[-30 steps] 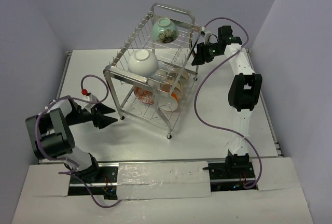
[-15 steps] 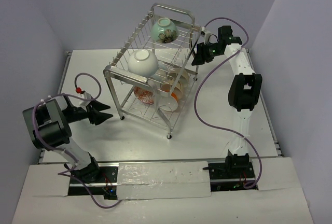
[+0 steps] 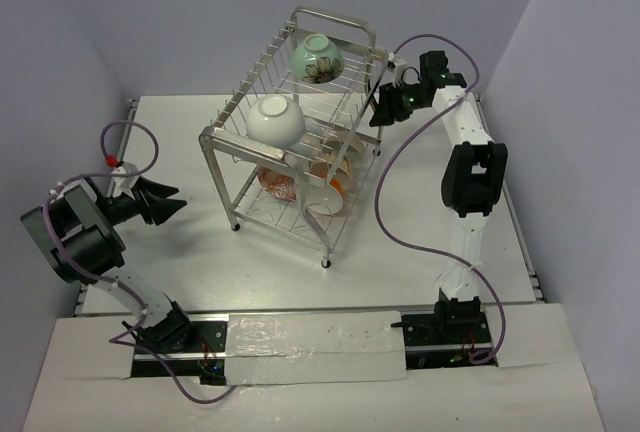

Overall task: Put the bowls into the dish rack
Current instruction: Move the dish rack to the center of the board.

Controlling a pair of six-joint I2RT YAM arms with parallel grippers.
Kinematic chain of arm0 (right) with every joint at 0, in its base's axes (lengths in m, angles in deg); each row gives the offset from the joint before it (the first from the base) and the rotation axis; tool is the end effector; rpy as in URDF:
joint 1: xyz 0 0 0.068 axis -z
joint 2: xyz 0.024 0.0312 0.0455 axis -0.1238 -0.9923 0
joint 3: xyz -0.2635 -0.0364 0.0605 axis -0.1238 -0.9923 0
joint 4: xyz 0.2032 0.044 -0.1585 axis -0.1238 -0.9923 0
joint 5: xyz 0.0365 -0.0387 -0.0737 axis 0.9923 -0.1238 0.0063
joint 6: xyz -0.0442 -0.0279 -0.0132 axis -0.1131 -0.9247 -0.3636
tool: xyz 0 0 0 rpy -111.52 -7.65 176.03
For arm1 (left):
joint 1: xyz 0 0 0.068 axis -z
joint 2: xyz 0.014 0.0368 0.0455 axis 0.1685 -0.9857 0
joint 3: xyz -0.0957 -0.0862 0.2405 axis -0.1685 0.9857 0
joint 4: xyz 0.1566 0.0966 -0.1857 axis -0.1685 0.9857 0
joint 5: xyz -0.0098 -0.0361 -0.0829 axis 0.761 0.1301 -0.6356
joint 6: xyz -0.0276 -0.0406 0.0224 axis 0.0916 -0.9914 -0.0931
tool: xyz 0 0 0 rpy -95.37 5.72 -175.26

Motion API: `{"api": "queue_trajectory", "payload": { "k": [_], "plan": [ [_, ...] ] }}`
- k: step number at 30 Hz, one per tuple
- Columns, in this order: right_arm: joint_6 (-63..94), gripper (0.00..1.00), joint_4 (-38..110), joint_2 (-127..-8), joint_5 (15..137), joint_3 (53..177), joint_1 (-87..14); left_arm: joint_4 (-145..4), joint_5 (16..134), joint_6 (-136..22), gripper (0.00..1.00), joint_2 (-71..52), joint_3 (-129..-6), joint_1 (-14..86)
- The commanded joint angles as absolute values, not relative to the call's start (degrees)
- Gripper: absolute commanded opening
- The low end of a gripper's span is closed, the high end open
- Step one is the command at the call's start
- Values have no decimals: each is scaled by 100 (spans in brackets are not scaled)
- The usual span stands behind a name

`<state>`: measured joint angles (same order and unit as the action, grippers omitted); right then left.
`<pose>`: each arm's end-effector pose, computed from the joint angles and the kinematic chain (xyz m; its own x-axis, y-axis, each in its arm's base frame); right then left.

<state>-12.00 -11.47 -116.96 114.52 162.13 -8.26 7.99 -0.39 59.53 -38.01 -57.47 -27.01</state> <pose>0.4958 0.0356 0.2607 -0.6291 -0.2578 -0.7333 -0.6805 0.6386 0.3592 0.2364 0.1321 0.1828 -0.2444 -0.0450 -0.9686 0.7979 0.5583 -0.2273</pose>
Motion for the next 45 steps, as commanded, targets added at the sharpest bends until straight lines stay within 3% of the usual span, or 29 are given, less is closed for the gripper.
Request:
{"api": "queue_trajectory", "payload": {
  "k": [1,7,10,13,14,17,24,30,34,42,45],
  "plan": [
    [-739,0,-1298,-11332,10876,15845,-826,1029,-456,5760,58,-3272,-5794,-2686],
    [-792,0,-1157,-10813,10603,15107,-755,1012,-131,4847,58,-3305,-6609,-2686],
    [-784,0,-1192,-10628,10761,15018,-466,547,341,3460,57,-3621,-7259,-2608],
    [-845,0,-1165,-10426,10691,14782,-316,-565,1000,1758,56,-3500,-7386,-2380],
    [-871,0,-1157,-10374,10647,14711,-298,-1840,1230,429,56,-3325,-7246,-2292],
    [-976,0,-1069,-10014,10621,14333,-272,-3431,1836,-1056,58,-2508,-6508,-1984],
    [-1231,0,-972,-9162,10252,13323,-254,-4163,2347,-1824,57,-2104,-6271,-1395],
    [-1408,0,-858,-8282,10067,12190,-202,-5911,3287,-2712,56,-741,-4638,-851],
    [-1416,0,-902,-7711,10023,11828,-166,-6527,3631,-3151,61,270,-3810,-700],
    [-1074,0,-893,-7279,10014,11406,-166,-7021,3113,-3057,63,1036,-2948,-604],
    [-995,0,-841,-7113,9979,11248,-166,-7188,2631,-2881,68,1334,-2588,-603]
  ]
}}
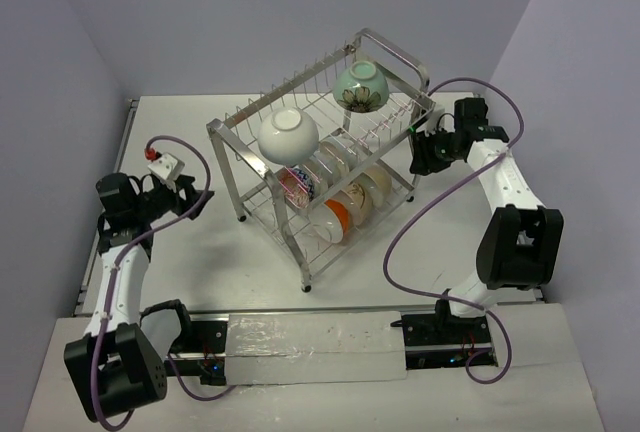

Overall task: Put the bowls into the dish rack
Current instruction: Move the dish rack to the center of the board.

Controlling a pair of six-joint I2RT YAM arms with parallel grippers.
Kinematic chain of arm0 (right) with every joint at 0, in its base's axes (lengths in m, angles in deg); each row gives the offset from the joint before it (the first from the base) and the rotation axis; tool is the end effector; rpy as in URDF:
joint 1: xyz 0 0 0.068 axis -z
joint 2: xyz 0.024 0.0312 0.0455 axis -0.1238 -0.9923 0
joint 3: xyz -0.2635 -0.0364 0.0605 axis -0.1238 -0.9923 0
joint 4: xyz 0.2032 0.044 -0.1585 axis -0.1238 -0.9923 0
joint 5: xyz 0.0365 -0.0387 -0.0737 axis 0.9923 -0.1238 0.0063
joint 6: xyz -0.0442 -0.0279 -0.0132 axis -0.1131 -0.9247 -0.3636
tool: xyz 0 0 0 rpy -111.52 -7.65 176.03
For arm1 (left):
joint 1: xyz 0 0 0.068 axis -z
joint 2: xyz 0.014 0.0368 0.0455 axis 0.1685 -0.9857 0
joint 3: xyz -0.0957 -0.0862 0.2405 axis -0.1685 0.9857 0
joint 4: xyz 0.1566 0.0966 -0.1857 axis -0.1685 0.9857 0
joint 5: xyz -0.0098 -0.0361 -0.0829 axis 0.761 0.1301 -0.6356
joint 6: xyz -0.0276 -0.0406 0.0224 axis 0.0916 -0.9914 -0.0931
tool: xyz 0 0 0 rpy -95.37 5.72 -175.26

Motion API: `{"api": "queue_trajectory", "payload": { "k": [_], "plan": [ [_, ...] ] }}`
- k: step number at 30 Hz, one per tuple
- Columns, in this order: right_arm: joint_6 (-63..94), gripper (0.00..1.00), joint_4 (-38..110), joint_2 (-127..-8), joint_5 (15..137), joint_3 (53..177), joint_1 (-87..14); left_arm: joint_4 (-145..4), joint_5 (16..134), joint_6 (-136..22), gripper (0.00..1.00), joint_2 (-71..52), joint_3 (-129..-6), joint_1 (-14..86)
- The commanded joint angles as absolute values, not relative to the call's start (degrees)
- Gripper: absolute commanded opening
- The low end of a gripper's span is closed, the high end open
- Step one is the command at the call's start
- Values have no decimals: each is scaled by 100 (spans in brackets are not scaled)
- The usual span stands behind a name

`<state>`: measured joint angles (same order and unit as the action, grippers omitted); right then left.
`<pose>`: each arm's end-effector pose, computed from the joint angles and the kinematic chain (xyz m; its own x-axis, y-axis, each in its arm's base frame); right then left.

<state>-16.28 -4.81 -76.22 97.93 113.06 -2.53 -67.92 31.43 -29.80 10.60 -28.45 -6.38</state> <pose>0.3262 -0.0086 0.2796 -0.6832 -0.3136 -0.6595 -0.5276 0.8363 0.1489 0.2068 0.0305 0.2564 -0.2130 0.1125 -0.9705 0.6038 0.7961 -0.0402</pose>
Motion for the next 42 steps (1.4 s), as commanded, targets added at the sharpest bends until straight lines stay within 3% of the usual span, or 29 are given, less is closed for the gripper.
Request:
{"api": "queue_trajectory", "payload": {
  "k": [1,6,14,21,29,42],
  "plan": [
    [-977,0,-814,-7069,9962,11195,-166,-7223,2333,-2854,70,1431,-2491,-595],
    [-872,0,-831,-6919,9979,11080,-175,-7143,1706,-2581,79,1440,-2420,-411],
    [-652,0,-831,-6919,10146,11212,-289,-8655,2391,-3293,85,1046,-2103,99],
    [-704,0,-945,-6937,10093,11186,-685,-9955,3110,-3697,89,-52,-2191,486],
    [-1091,0,-1314,-6761,10076,11037,-1001,-10730,3737,-3996,90,-993,-2744,539],
    [-1407,0,-1297,-6058,9759,10114,-984,-10792,4132,-3864,92,-2760,-4405,539]
  ]
}}
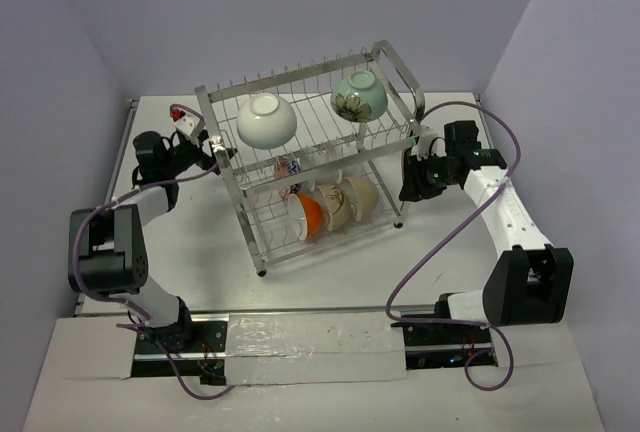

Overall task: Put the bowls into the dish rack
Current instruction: Move the dish rack to the center of the board.

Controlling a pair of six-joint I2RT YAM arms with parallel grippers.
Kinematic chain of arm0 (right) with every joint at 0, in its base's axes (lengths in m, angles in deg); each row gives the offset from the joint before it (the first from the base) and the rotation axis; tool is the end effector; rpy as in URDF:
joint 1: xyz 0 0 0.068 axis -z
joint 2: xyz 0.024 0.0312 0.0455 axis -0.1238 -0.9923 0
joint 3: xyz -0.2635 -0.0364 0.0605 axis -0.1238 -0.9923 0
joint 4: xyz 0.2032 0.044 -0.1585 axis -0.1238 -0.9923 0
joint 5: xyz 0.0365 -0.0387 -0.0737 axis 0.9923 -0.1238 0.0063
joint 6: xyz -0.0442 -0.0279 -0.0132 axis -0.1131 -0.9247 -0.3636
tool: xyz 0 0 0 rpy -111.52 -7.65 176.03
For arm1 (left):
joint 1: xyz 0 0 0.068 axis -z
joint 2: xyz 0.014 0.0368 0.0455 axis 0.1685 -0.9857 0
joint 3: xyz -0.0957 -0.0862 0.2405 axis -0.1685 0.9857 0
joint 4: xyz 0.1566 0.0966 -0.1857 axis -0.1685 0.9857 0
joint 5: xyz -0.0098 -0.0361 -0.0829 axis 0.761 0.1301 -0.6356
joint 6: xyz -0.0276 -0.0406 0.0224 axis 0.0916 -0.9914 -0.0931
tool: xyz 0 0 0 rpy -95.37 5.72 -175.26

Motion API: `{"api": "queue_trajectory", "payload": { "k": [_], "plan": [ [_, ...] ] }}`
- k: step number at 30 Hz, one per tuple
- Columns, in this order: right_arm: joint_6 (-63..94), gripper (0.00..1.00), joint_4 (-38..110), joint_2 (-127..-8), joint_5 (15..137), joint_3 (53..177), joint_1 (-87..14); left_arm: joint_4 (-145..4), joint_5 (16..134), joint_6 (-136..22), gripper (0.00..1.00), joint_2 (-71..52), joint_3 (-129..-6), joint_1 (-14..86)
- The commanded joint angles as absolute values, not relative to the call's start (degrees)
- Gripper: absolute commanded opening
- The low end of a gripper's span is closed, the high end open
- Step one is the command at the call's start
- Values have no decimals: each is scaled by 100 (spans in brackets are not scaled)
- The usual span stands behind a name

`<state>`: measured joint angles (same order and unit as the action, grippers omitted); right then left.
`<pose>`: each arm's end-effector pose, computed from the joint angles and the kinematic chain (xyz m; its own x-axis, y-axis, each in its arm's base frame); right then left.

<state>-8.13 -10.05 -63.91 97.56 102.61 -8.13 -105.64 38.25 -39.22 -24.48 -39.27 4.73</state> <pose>0.2642 0.0220 0.2780 -0.7655 -0.2658 -0.5860 -0.4909 0.8300 0.2649 0.3320 0.0037 0.2259 -0.0874 0.0693 -0.9938 0.6452 0.7640 -0.0035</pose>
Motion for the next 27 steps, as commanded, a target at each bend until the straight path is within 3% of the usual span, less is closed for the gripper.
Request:
{"api": "queue_trajectory", "payload": {
  "k": [1,13,27],
  "plan": [
    [-1434,0,-1315,-6040,9768,10079,-984,-10792,4124,-3865,92,-2874,-4510,548],
    [-1653,0,-1403,-6566,10207,10245,-984,-10415,3965,-3944,94,-4456,-6189,583],
    [-1513,0,-1447,-7341,10251,10720,-993,-9447,3851,-3504,94,-5142,-7517,733]
  ]
}}
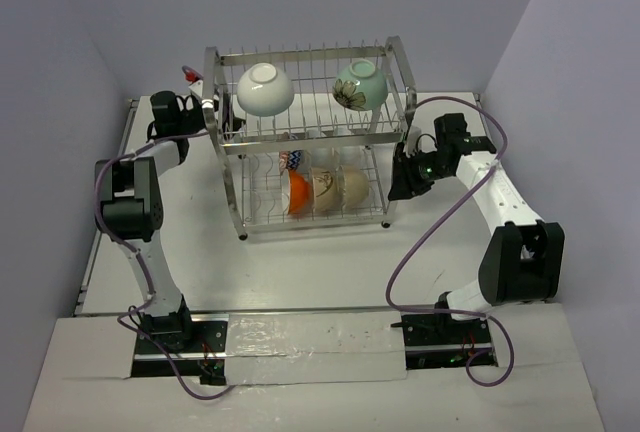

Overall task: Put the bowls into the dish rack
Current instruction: Move the dish rack to the center of the board.

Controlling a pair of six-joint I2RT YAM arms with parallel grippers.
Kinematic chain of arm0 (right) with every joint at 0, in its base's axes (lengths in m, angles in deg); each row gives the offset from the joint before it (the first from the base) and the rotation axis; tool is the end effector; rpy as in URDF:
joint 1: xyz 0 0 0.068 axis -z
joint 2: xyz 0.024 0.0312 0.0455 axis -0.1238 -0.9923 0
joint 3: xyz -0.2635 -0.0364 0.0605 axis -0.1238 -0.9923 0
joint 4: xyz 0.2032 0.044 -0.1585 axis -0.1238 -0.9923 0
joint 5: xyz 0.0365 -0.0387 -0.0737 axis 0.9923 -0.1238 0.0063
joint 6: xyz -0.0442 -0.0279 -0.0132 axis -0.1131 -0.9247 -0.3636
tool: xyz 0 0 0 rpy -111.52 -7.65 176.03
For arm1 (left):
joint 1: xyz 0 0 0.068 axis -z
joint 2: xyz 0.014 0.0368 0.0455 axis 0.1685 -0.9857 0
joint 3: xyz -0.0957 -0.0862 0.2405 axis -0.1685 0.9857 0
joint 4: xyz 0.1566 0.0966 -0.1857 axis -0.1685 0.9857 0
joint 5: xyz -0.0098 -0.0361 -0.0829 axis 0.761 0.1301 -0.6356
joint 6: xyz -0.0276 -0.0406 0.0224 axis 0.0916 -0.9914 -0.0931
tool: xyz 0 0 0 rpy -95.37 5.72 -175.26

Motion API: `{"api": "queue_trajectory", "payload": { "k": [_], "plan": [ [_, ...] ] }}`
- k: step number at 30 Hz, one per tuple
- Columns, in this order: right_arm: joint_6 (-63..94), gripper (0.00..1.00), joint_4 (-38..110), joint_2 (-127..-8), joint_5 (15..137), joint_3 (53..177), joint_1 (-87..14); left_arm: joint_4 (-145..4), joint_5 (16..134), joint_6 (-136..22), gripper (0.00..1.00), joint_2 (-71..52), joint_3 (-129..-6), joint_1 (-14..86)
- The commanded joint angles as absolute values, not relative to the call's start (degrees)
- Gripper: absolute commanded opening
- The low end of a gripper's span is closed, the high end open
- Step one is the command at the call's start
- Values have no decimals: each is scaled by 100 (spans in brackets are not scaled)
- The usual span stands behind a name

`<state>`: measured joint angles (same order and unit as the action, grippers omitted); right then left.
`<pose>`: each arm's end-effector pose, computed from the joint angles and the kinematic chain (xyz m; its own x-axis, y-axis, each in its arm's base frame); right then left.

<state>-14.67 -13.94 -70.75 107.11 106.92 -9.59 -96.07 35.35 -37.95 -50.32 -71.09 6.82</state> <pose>0.2822 0.0345 0.2699 -0.7397 -0.3418 -0.5796 -0.6147 0.6937 0.3754 0.4574 -0.0034 0.2163 -0.1272 0.0812 -0.9885 0.7098 0.7036 -0.0335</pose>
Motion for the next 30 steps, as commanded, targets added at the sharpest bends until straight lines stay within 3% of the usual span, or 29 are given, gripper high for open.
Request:
{"api": "queue_trajectory", "payload": {
  "k": [1,30],
  "plan": [
    [-1513,0,-1421,-7332,10251,10711,-984,-9438,3842,-3522,95,-5151,-7552,741],
    [-1495,0,-1473,-7130,10216,10527,-993,-8753,3860,-3249,98,-5512,-8413,900]
  ]
}}
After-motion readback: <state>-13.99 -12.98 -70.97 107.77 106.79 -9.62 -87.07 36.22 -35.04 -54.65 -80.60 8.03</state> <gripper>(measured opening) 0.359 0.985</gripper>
